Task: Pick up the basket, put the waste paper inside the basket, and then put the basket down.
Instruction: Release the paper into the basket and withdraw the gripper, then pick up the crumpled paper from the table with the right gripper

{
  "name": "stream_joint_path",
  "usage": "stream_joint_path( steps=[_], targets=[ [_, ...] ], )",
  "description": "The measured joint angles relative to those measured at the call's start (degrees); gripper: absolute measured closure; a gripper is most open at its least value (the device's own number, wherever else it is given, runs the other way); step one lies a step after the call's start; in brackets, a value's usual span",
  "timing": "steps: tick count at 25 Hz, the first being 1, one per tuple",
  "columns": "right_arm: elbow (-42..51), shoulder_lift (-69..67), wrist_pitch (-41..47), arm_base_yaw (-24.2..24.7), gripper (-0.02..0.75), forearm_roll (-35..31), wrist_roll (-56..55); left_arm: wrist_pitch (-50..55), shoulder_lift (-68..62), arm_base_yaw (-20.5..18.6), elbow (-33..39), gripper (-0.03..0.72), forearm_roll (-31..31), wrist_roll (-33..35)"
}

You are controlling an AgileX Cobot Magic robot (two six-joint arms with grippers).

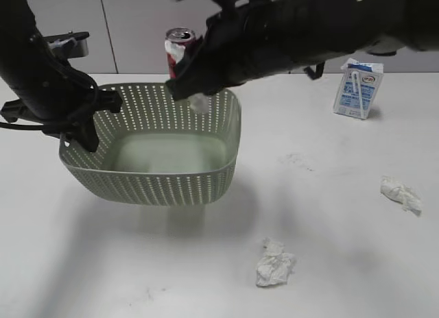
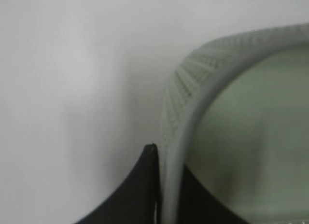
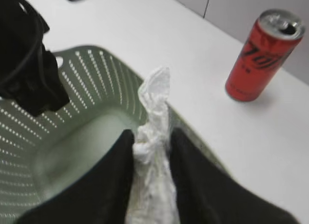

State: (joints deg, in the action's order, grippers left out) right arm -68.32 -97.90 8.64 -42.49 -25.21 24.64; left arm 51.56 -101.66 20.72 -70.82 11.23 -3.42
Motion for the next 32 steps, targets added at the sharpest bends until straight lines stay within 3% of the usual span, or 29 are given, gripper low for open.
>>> stream_joint_path(
  steps=[4, 6, 10, 12, 19, 21, 24, 28, 32],
  targets=[
    [0.00, -2.04, 2.05, -0.05, 0.225, -0.09, 0.00, 0.00, 0.00, 0.00, 0.00, 0.688, 0.47, 0.00],
    [-0.56, -1.90, 2.24, 0.10, 0.121, -0.09, -0.53, 0.00, 0.00, 0.00, 0.00, 0.688, 0.47, 0.00],
    [-2.46, 0.74, 3.58, 3.59, 0.118, -0.26, -8.06, 0.00, 0.00, 0.00, 0.00, 0.688, 0.81, 0.00],
    [-3.65, 2.43, 7.19, 8.23, 0.130, -0.06, -9.88, 0.06, 0.00, 0.00, 0.00, 0.688, 0.81, 0.00],
    [-3.88, 3.55, 34.57, 27.82, 0.142, 7.78, -11.32, -0.06, 0.00, 0.00, 0.00, 0.688, 1.21, 0.00],
    [-2.05, 2.69, 38.34, 31.37, 0.143, 10.24, -11.53, -0.37, 0.00, 0.00, 0.00, 0.688, 1.52, 0.00],
    [2.36, 0.35, 38.11, 34.21, 0.144, 14.65, -11.97, -0.55, 0.00, 0.00, 0.00, 0.688, 1.73, 0.00],
    [7.63, -3.58, 33.08, 34.60, 0.144, 21.54, -12.43, -0.61, 0.00, 0.00, 0.00, 0.688, 1.79, 0.00],
    [9.22, -7.73, 26.46, 34.62, 0.146, 29.76, -19.72, -0.35, 0.00, 0.00, 0.00, 0.688, 1.90, 0.00]
  ],
)
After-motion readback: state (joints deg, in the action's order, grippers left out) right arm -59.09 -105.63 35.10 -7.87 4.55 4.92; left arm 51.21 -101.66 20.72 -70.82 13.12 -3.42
